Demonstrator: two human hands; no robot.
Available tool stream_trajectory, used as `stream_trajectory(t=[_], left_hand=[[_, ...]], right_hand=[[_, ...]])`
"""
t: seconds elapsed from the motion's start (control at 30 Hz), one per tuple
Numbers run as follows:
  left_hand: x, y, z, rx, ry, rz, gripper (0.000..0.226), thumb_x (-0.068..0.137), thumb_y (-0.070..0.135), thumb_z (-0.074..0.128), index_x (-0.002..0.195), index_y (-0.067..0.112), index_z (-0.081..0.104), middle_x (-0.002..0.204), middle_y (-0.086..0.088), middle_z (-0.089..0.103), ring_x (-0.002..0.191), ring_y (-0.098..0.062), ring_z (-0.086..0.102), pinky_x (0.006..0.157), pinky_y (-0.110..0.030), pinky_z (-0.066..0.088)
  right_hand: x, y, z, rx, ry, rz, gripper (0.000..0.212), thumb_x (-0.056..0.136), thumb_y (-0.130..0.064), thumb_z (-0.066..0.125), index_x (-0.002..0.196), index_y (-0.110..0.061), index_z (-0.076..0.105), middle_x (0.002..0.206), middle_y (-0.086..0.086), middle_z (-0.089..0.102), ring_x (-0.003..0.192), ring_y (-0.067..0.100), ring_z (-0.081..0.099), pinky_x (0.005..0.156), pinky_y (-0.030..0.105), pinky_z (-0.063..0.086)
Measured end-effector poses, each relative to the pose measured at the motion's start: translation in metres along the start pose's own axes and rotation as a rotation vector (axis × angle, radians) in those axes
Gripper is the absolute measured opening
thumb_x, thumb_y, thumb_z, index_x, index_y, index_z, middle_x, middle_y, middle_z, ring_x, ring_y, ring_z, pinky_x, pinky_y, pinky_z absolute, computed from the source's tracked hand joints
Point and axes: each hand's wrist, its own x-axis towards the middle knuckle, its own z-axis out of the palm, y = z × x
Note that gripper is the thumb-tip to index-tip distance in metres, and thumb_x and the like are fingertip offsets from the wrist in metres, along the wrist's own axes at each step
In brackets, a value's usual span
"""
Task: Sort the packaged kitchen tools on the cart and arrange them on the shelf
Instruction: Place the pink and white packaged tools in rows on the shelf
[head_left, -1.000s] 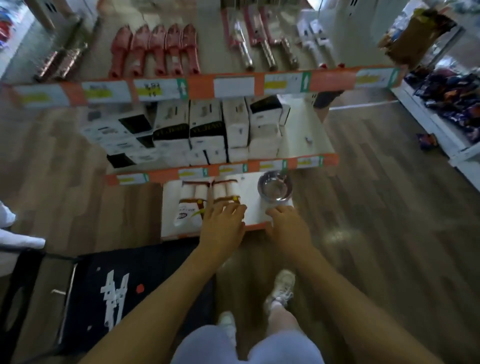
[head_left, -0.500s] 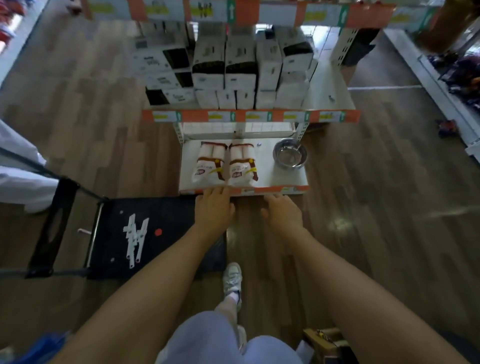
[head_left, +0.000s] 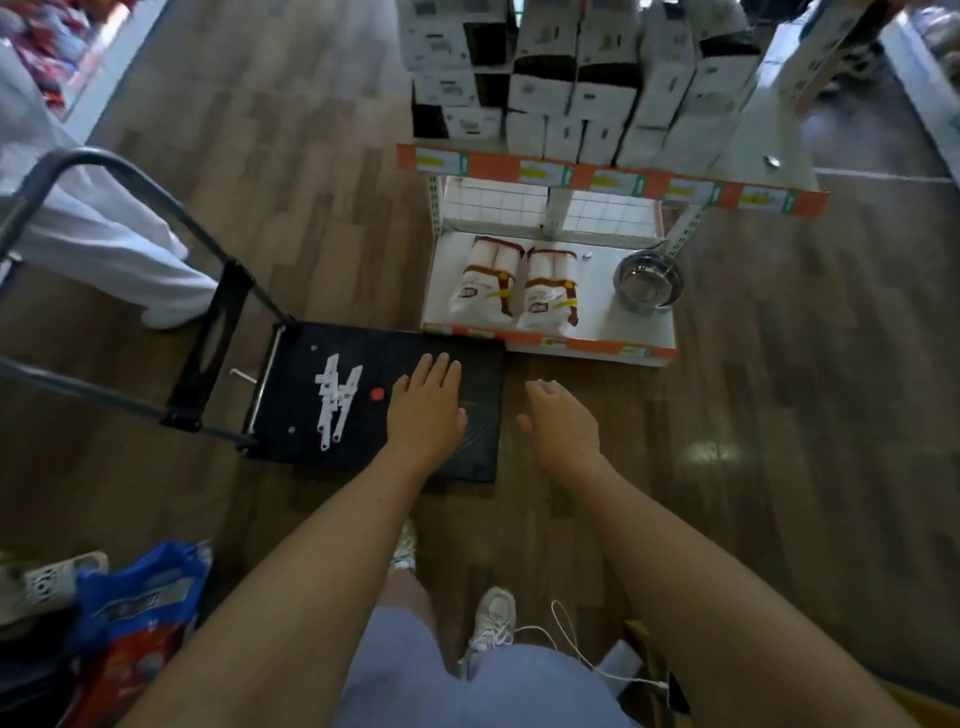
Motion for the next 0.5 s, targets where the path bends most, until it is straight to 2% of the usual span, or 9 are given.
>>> stream_trajectory(t=[0.07, 0.3, 0.5], left_hand=[[0.0, -0.028, -0.003, -0.011, -0.013, -0.029, 0.064, 0.095, 0.03, 0.041, 0.148, 0.014, 0.009, 0.158, -0.004, 0.007, 0.146, -0.022, 0.003, 0.117, -0.041, 0.013], [0.019, -0.145, 0.003, -0.001, -0.063, -0.132, 0.063, 0.096, 0.031, 0.041, 0.148, 0.014, 0.011, 0.157, -0.003, 0.011, 0.145, -0.021, 0.007, 0.115, -0.039, 0.018], [0.045, -0.23, 0.037, -0.012, -0.102, -0.199, 0.061, 0.094, 0.03, 0.044, 0.147, 0.014, 0.017, 0.155, -0.002, 0.018, 0.144, -0.02, 0.014, 0.113, -0.037, 0.022]], right_hand=[[0.011, -0.022, 0.01, -0.008, -0.034, -0.015, 0.051, 0.095, -0.022, 0.048, 0.143, -0.014, 0.032, 0.151, 0.005, 0.031, 0.141, 0.019, 0.026, 0.112, 0.034, 0.03], [0.068, -0.108, 0.064, 0.026, -0.113, -0.019, 0.046, 0.096, -0.025, 0.046, 0.139, -0.011, 0.038, 0.145, 0.005, 0.041, 0.136, 0.019, 0.035, 0.106, 0.033, 0.038], [0.121, -0.162, 0.128, 0.031, -0.179, -0.014, 0.048, 0.096, -0.024, 0.047, 0.141, -0.011, 0.037, 0.146, 0.005, 0.04, 0.135, 0.019, 0.036, 0.106, 0.032, 0.036]])
